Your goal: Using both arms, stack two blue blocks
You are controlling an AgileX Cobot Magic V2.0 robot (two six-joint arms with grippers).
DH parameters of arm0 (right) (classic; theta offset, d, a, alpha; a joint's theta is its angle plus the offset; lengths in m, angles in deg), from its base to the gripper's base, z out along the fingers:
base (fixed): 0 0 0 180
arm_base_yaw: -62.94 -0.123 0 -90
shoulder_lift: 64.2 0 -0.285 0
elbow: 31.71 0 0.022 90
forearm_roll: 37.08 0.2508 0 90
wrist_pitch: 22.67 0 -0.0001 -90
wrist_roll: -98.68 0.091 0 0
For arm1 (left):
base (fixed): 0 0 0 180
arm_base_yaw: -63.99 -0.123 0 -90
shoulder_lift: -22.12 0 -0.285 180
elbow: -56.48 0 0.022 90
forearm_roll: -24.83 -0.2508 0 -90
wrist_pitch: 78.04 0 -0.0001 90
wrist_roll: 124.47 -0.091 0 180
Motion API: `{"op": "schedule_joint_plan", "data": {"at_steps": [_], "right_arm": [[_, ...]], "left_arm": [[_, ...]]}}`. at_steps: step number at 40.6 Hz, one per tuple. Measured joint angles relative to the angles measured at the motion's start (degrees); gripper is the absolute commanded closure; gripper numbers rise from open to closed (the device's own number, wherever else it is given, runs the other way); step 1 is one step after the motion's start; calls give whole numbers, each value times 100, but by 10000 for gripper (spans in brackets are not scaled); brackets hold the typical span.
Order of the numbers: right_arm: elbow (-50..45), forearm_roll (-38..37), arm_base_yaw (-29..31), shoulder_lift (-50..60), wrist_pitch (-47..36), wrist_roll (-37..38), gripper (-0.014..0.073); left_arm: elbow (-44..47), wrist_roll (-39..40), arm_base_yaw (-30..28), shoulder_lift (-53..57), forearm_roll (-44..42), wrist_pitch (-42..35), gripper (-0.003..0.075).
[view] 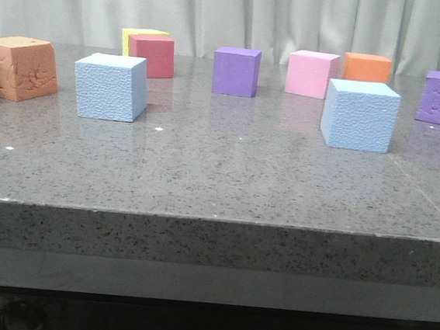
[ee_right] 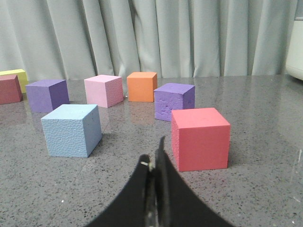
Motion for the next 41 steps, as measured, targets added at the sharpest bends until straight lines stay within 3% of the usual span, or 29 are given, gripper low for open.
{"op": "schedule_joint_plan", "data": {"at_steps": [32, 37, 41], "right_arm": [[0, 44, 0, 0, -259, 0, 663], [264, 159, 0, 0, 61, 0, 663], [883, 170, 0, 0, 594, 0, 663]], "left_arm": [[0, 0, 0, 0, 41, -186, 739], [-110, 0, 0, 0, 204, -185, 739], [-796, 0, 0, 0, 246, 346, 739]]}}
